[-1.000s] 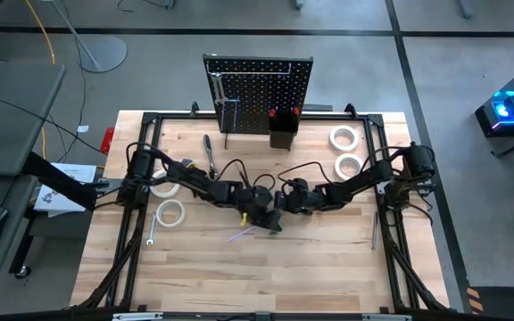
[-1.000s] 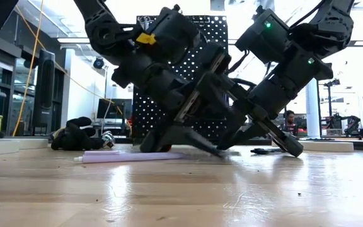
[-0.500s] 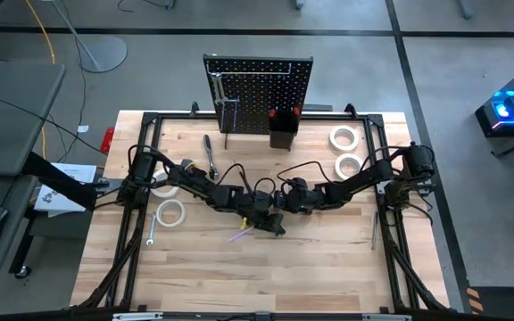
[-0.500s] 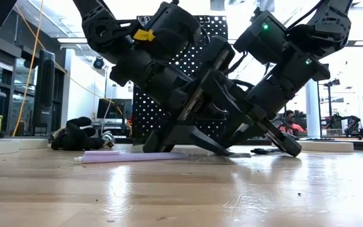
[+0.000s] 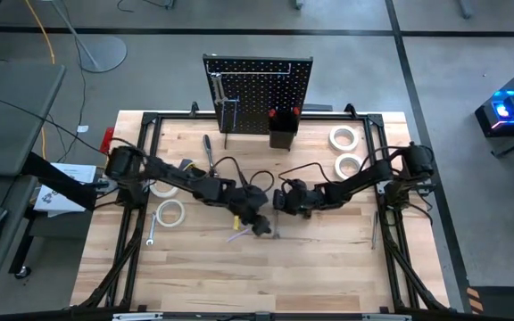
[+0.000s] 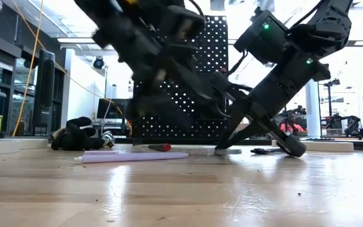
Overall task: Hang tools onto peg board
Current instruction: Hang the wrench onto the peg board
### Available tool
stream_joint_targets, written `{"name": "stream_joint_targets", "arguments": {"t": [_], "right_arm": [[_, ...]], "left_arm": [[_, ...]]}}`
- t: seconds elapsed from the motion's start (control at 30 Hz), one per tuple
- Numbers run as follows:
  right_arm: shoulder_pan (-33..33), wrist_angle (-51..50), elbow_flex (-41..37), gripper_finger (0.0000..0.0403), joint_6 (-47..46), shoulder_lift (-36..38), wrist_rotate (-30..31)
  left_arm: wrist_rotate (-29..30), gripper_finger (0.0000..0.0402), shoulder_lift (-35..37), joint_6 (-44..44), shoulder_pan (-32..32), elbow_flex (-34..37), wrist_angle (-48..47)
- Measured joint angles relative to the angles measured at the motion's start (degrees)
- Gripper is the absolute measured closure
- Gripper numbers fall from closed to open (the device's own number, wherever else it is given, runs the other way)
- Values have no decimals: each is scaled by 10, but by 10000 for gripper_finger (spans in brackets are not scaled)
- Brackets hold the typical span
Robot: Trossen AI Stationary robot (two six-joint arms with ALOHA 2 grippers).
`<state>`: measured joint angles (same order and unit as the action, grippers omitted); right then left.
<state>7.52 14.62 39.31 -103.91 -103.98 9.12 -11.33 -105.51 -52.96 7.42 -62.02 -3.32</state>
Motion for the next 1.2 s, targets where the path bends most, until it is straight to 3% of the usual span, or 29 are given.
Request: {"name": "stream_joint_targets", "arguments": {"t": [0.3,0.43,0.5,0.8,1.07,1.13,1.2], "right_arm": [[53,-38,0,403,-204,2,86],[64,-55,7,403,-250,2,112],[52,-62,16,403,-252,0,123],[-28,-61,46,403,-232,-3,185],[-34,15,47,403,-230,-4,215],[-33,29,48,403,-201,0,212],[-34,29,48,403,-114,7,182]], "left_arm": [[263,197,128,63,37,-1,-239],[378,197,157,64,50,-1,-274],[408,197,161,76,56,-1,-268],[402,197,162,140,74,-2,-270],[404,197,162,142,72,-2,-273],[404,197,162,142,72,-2,-273],[405,197,162,141,72,-2,-273]]}}
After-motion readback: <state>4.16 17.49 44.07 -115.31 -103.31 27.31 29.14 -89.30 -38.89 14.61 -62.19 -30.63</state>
